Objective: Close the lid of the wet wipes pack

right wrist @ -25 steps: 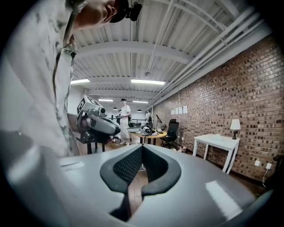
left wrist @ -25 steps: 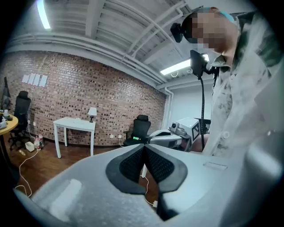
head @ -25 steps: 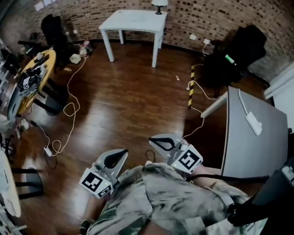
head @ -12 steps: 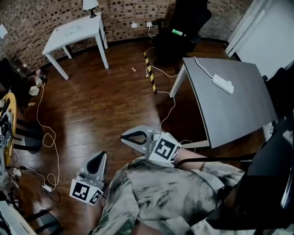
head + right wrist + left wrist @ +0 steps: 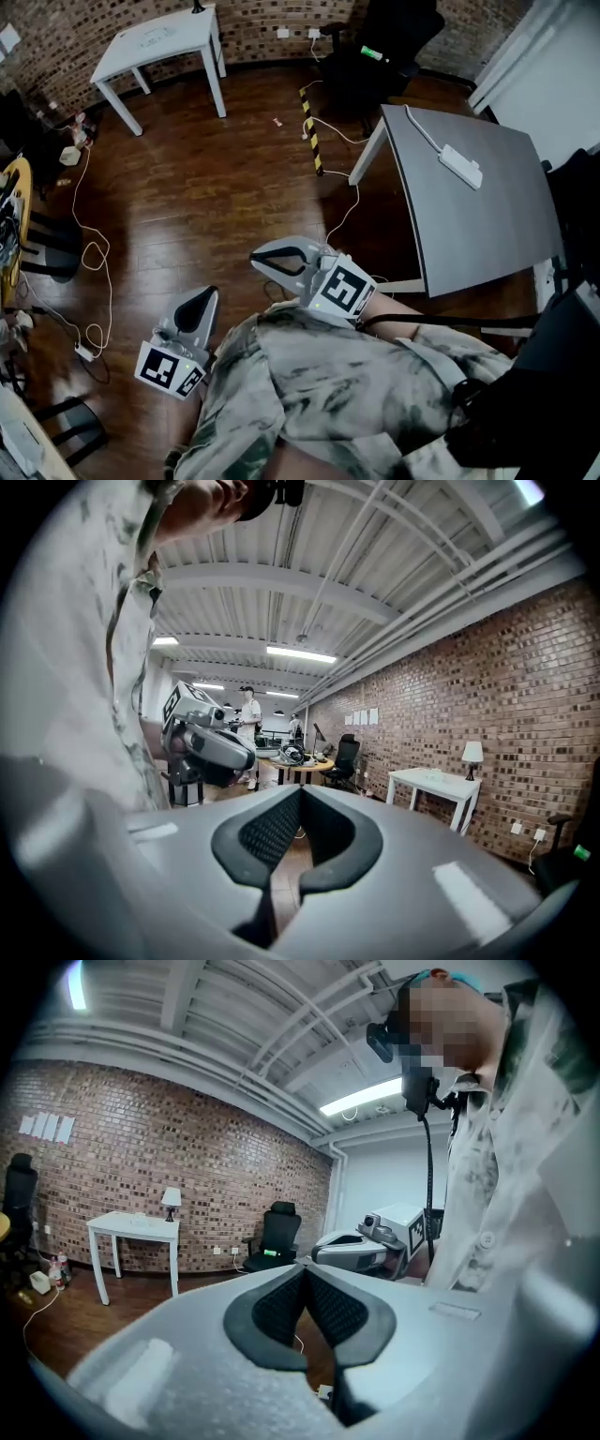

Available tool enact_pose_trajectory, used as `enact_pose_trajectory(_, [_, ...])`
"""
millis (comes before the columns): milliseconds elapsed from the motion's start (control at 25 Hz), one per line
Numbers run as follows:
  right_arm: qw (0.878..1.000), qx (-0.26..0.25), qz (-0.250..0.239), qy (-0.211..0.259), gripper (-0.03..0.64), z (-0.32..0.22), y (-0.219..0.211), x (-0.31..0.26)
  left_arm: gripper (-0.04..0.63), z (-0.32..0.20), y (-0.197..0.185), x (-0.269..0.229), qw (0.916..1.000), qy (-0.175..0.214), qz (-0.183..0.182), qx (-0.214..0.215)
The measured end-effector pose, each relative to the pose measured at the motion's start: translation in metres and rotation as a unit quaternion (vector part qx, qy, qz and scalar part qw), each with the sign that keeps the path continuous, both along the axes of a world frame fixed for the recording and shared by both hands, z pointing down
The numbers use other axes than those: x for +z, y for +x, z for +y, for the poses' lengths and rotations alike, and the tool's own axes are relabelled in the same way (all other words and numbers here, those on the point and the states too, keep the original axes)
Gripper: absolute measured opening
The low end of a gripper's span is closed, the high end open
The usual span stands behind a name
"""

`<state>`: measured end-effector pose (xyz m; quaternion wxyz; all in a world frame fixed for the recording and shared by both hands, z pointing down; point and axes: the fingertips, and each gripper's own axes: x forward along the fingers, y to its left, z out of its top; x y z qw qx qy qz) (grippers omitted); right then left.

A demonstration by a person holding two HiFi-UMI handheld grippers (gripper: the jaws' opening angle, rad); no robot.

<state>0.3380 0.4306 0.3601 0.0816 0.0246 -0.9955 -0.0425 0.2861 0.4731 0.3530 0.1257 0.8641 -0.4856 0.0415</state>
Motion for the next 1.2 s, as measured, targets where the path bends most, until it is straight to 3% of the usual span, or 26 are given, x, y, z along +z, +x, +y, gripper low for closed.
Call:
enact_pose_trajectory(360, [0.999,0.001,0.023,-0.029,0.006,-0.025,-0.008,0.028,0.0,-0.014,-0.039,0.015,0.9988,-0.01,-0.002,-0.048])
enact_pose_trajectory(600, [0.999,-0.008,0.043,-0.025,0.006,-0.055,-0.048,0.046,0.0,-0.042,-0.09,0.029,0.9975,-0.021,0.0,-0.067])
enact_pose_trajectory(920, [0.997,0.019,0.072,-0.014,0.006,-0.128,-0.134,0.053,0.0,-0.13,-0.182,0.035,0.9995,-0.007,0.018,-0.027])
enact_pose_trajectory(1200, [0.996,0.068,0.065,-0.006,0.006,-0.207,-0.221,0.034,0.0,-0.21,-0.271,0.023,0.9995,-0.003,0.01,0.031])
